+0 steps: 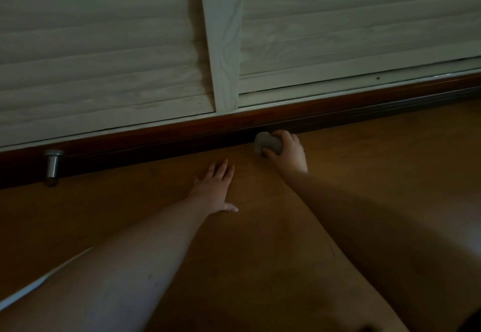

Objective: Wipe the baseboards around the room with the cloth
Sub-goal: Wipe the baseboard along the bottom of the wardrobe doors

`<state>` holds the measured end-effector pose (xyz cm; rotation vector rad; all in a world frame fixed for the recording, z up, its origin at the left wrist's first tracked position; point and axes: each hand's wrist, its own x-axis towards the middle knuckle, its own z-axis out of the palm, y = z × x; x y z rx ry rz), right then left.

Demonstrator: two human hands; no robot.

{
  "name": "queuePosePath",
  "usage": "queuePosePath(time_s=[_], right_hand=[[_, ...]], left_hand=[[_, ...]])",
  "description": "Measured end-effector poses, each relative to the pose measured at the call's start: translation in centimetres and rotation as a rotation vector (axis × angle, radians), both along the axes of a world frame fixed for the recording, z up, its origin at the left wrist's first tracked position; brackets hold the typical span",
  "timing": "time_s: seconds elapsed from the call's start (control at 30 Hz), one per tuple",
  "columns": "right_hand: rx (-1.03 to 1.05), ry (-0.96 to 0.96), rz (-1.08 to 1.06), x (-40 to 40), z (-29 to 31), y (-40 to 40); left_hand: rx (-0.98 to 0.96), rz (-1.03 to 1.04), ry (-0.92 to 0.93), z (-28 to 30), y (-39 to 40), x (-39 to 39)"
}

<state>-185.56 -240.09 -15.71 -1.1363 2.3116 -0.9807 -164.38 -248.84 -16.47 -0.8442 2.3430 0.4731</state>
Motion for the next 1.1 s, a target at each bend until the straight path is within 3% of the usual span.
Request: queuePosePath(time_s=[0.17, 0.37, 0.67, 1.0, 1.1], right_hand=[[0.012, 0.018, 0.154, 3.9, -1.1, -3.0], [0.014, -0.006, 0.087, 3.7, -1.9, -3.5], [0.022, -0.035, 0.009, -3.4, -0.8, -0.1], [0.101, 0.095, -0.105, -10.4, 0.1, 2.5], [0.104, 0.112, -0.241, -11.9, 0.0, 3.5]], left_hand=[[-0.019, 0.01, 0.003, -0.2, 0.0, 0.1], [-0.028, 0.012, 0.016, -0.3, 0.0, 0.0], [-0.045, -0.004, 0.021, -0.2, -0.1, 0.1], [-0.014, 0.023, -0.004, 0.3, 0.1, -0.4], [-0.013, 0.021, -0.003, 0.4, 0.1, -0.4]])
